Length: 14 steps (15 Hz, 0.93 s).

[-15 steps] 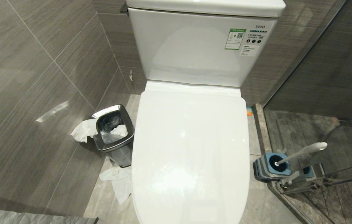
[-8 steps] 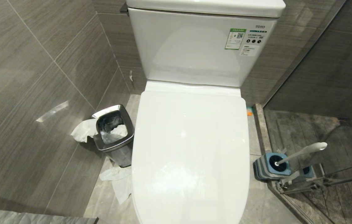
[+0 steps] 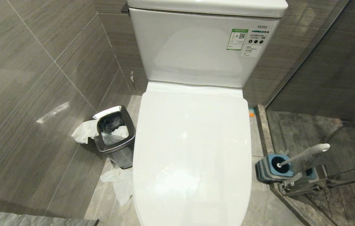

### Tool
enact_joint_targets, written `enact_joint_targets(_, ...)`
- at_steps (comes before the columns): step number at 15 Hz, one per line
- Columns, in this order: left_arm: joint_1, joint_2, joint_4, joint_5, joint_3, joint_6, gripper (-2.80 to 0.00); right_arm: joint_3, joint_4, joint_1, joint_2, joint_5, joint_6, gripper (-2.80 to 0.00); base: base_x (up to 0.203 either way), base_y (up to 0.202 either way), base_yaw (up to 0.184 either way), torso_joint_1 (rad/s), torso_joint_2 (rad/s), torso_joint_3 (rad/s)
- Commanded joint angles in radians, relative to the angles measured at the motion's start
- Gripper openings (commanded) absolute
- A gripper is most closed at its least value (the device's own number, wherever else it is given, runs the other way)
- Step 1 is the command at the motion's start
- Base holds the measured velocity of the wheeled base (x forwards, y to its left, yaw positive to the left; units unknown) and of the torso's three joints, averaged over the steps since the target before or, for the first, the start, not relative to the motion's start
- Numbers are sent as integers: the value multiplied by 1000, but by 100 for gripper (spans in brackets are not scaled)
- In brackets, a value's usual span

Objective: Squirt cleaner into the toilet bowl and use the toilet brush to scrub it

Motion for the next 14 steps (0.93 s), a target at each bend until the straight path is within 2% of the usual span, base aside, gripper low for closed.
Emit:
enact_joint_targets(1,0,1,0,0,2,0,-280,0,1,-1,1,1,-1,-280,0,0,0,0,0,0)
enact_joint_targets(14,0,1,0,0,2,0,-280,0,1,-1,1,-1,7,-280,0,0,0,0,0,0)
